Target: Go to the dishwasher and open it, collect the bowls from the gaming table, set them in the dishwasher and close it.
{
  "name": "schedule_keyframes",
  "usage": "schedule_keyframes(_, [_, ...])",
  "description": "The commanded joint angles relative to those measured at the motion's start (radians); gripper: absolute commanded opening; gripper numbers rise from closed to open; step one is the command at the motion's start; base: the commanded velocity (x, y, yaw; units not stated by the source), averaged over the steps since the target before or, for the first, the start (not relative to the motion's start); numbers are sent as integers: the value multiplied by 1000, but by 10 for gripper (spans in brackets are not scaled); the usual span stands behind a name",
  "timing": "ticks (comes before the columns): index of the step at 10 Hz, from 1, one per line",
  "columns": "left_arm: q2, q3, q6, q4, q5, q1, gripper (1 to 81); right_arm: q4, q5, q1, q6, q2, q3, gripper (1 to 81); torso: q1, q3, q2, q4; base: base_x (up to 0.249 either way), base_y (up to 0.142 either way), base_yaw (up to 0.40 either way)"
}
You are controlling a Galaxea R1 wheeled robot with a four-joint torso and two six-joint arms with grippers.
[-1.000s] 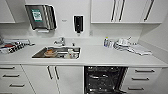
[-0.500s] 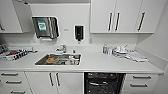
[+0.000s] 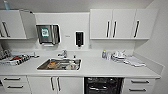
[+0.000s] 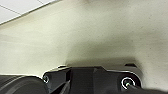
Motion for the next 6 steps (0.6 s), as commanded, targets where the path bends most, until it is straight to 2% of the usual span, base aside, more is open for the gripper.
schedule_keyframes(1, [41,-54,7,11,40,-35,811,-36,109,25,-3,57,-123,811,-62,0,96,0,0,0,0])
schedule_keyframes(4, [145,-172,5,4,32,-10,811,-51,147,-20,-2,127,-235,811,-130,4,202,0,0,0,0])
schedule_keyframes(5, [171,-210,5,-1,32,-1,811,-51,149,-32,-2,140,-249,811,-154,4,239,0,0,0,0])
schedule_keyframes(6, [191,-239,5,-1,32,4,811,-51,179,-40,-5,146,-249,811,-178,4,275,0,0,0,0])
